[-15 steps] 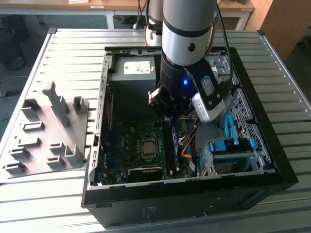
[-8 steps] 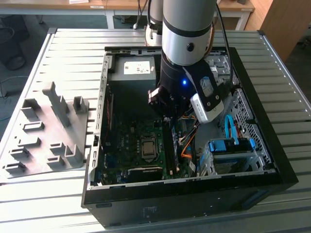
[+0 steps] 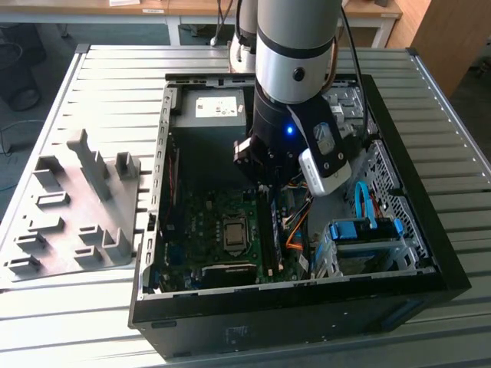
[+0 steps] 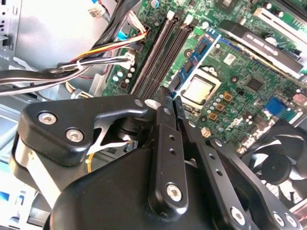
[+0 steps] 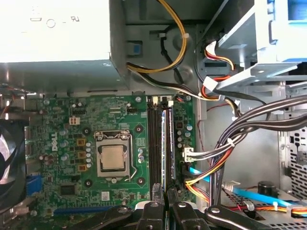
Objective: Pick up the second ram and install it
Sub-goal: 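Insert the second ram into the second slot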
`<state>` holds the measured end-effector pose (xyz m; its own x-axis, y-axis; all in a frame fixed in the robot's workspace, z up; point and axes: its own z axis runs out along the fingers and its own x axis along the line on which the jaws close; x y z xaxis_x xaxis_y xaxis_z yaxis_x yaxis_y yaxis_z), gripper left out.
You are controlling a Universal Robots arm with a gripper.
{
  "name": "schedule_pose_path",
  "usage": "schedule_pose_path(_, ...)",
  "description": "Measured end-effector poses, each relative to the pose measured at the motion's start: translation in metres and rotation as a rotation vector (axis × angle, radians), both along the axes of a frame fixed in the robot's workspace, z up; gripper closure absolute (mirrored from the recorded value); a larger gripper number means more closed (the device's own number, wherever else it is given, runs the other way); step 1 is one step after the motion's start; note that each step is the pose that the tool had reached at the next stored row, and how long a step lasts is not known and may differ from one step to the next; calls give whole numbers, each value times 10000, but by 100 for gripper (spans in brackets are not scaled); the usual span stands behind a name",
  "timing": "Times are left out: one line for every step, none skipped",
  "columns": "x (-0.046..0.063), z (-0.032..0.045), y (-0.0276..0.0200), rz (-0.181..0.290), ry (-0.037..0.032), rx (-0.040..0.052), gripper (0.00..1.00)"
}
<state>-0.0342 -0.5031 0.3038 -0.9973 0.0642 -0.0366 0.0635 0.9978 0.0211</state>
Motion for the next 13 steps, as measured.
schedule_pose_path(0, 0, 0, -72, 0, -2, 86)
schedule_pose_path(0, 0, 0, -150, 0, -3, 86)
schedule_pose_path(0, -1, 0, -224, 0, -3, 86)
schedule_pose_path(0, -1, 0, -297, 0, -5, 86)
schedule_pose_path(0, -1, 0, -366, 0, -7, 86)
schedule_pose_path(0, -1, 0, -428, 0, -7, 86)
schedule_pose_path(0, -1, 0, -447, 0, -7, 86)
schedule_pose_path(0, -2, 0, -448, 1, -4, 86)
schedule_pose_path(0, -2, 0, -449, 1, 73, 86)
schedule_pose_path(-1, -2, 1, -449, 6, 250, 86)
schedule_pose_path(0, -3, 0, -449, 9, 429, 86)
schedule_pose_path(0, -4, -1, -447, 13, 550, 86)
schedule_pose_path(-1, -7, -4, -438, 12, 555, 86)
